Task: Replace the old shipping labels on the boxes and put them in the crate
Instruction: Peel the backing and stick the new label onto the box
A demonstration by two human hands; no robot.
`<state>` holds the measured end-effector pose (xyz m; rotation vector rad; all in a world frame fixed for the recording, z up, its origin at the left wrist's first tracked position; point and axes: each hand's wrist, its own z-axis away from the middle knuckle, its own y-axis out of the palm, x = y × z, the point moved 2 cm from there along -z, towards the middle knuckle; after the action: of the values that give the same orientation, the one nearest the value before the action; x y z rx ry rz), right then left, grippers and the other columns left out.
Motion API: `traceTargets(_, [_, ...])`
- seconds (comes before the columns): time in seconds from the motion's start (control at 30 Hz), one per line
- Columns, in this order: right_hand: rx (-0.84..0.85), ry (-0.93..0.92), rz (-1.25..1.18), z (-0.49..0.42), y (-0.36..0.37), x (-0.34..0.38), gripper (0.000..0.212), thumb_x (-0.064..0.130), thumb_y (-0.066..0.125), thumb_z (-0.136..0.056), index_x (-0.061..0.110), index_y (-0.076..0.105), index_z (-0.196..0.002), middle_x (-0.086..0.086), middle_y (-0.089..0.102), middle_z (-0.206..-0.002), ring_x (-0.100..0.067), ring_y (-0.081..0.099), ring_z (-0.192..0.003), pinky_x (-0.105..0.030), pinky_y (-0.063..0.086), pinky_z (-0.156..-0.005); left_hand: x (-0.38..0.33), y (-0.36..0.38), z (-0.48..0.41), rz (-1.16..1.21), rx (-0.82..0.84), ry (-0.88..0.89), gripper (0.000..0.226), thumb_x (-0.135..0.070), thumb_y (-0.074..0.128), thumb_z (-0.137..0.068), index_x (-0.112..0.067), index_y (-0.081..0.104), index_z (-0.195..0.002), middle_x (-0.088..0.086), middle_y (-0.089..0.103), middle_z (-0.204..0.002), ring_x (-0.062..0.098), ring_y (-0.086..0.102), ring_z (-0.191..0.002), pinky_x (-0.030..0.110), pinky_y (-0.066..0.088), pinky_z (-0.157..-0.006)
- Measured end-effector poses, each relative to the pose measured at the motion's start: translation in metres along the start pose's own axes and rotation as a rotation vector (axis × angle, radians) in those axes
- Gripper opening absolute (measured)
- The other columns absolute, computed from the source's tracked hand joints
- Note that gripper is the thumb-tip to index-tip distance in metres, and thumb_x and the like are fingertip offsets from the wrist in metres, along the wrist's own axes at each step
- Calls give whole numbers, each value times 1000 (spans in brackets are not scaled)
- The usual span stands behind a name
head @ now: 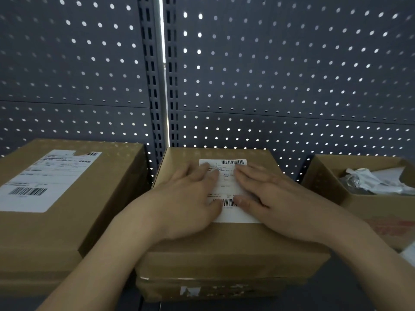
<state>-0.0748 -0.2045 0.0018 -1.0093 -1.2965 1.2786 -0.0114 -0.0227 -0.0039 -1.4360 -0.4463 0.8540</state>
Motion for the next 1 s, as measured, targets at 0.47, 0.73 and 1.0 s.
traceTargets(0.47, [77,32,20,-27,11,-7,62,49,12,-102,26,-9,-155,14,-23,-159,2,-23,-143,-27,-11,-120,-1,8,-27,-51,49,13,73,-60,11,-97,-21,-17,-152,-7,-24,-158,7,-24,-143,25,-14,-116])
traceTargets(0.73, [-64,-4,-11,-36,1,-5,56,41,23,-104,26,11,-156,10,2,-163,-3,-4,-149,-30,-1,-122,11,-2,-30,52,-64,40,59,-42,22,-104,-22,2,-155,-13,-4,-162,6,-13,-147,20,-4,-113])
traceTargets(1.0, [34,-3,15,-38,6,-3,56,40,15,-104,26,0,-156,11,-9,-162,-1,-16,-146,-22,-13,-117,16,8,-34,-39,14,23,63,-48,13,-102,-21,-13,-153,-7,-18,-160,9,-22,-145,27,-11,-118])
